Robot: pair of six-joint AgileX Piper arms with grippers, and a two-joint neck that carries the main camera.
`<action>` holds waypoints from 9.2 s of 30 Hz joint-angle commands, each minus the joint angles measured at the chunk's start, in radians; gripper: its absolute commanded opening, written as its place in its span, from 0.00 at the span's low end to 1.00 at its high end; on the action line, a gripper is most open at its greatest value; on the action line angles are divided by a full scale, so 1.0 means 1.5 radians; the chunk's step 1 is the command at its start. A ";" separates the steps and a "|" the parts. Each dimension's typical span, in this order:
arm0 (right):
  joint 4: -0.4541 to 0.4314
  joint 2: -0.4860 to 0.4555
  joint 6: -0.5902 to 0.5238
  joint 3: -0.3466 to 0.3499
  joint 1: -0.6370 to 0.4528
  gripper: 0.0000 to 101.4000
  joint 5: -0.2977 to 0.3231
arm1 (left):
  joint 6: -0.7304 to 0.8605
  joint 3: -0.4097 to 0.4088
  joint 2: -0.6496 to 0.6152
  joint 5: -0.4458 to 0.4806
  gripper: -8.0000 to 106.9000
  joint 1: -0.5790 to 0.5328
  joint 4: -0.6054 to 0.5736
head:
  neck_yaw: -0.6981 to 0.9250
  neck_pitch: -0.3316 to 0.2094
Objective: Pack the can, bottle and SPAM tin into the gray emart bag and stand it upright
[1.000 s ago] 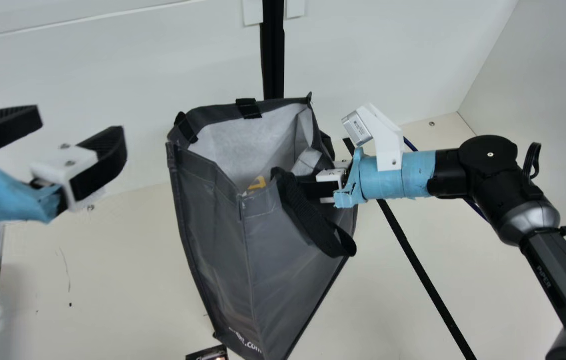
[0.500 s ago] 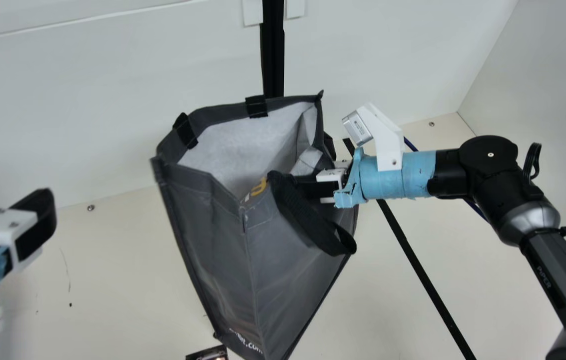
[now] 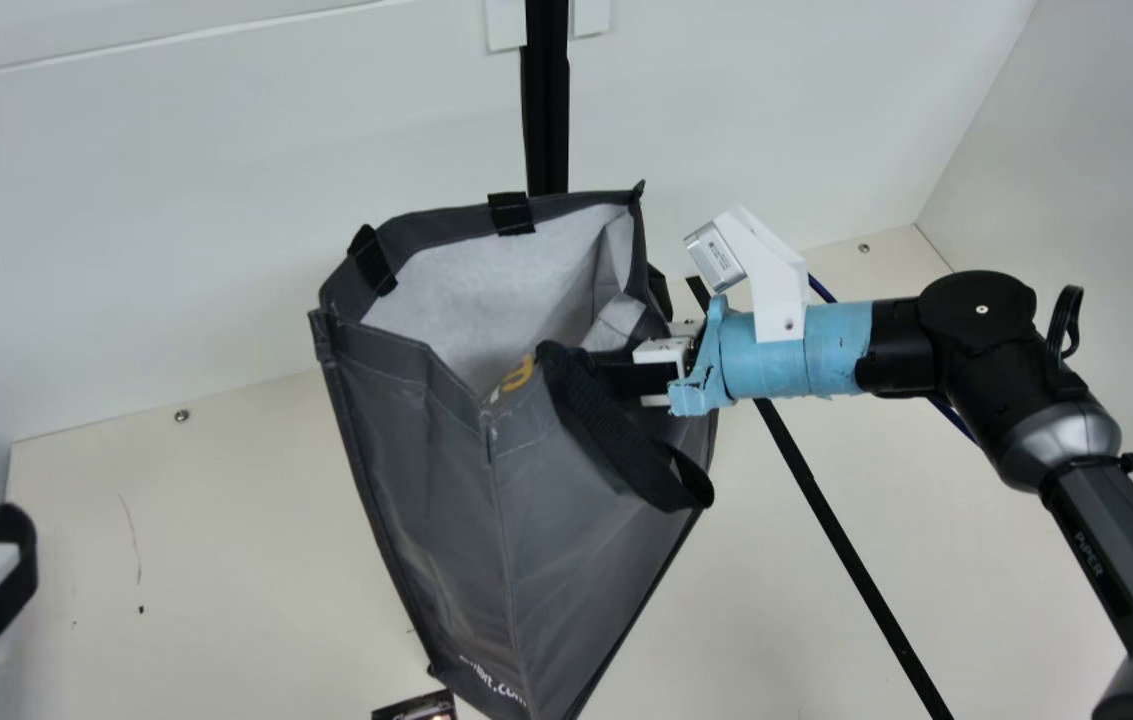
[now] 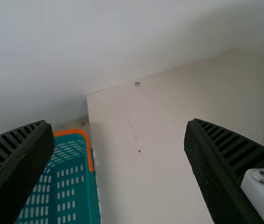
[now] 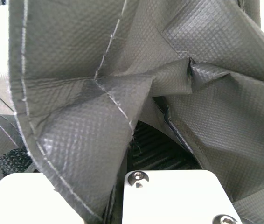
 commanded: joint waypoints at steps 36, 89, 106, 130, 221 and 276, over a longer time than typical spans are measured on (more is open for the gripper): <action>-0.023 -0.019 0.031 -0.024 -0.019 0.00 -0.006 | -0.054 0.210 -0.092 0.002 0.85 0.043 0.000 | -0.001 -0.015; -0.249 0.072 0.159 -0.340 -0.315 0.00 -0.068 | -0.054 0.210 -0.092 0.002 0.85 0.043 0.000 | -0.001 -0.015; -0.292 0.104 0.138 -0.414 -0.426 0.00 -0.077 | -0.054 0.210 -0.092 0.002 0.85 0.043 0.000 | -0.001 -0.015; -0.283 0.132 0.095 -0.441 -0.538 0.12 -0.066 | -0.054 0.210 -0.092 0.002 0.85 0.043 0.000 | -0.001 -0.015; -0.293 -0.132 0.189 -0.221 -0.056 0.94 -0.140 | -0.054 0.210 -0.092 0.002 0.85 0.043 0.000 | -0.001 -0.015; -0.614 -0.184 0.434 0.078 0.205 0.94 -0.435 | -0.054 0.210 -0.092 0.002 0.85 0.043 0.000 | -0.001 -0.015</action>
